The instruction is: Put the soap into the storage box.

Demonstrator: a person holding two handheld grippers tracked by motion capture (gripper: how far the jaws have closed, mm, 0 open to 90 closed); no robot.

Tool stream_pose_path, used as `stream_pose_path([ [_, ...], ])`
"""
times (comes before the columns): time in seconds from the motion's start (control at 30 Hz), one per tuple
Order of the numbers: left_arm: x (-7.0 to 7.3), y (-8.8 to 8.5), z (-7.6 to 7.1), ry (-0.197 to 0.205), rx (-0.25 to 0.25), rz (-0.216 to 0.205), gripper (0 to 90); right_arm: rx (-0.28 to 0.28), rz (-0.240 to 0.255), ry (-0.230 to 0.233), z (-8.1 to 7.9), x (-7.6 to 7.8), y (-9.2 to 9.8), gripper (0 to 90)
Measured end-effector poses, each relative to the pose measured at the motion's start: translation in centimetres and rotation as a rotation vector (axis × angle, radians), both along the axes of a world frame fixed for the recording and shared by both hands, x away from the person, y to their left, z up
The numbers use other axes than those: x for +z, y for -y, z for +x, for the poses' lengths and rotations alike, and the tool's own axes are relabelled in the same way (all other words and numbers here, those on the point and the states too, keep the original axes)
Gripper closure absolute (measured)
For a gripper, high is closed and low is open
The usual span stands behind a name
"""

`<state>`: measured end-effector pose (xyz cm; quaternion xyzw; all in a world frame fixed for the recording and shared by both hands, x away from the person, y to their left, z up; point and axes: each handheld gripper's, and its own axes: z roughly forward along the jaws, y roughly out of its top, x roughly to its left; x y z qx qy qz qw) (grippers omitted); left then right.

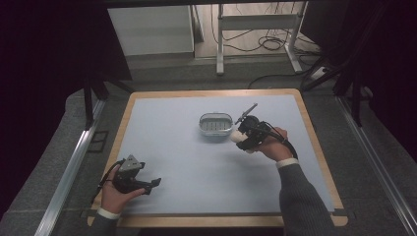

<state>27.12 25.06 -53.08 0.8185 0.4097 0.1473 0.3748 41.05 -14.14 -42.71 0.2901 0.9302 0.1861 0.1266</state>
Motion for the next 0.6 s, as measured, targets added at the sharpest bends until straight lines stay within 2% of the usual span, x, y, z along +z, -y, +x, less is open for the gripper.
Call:
stream_pose_path([
  [0.27,0.0,0.0,0.0,0.0,-0.001,0.004,9.9,-0.013,-0.008,0.01,0.9,-0.1,-0.2,49.4],
  [0.6,0.0,0.0,0.0,0.0,-0.002,0.007,9.9,-0.001,0.001,0.012,1.9,-0.1,-0.4,49.4],
])
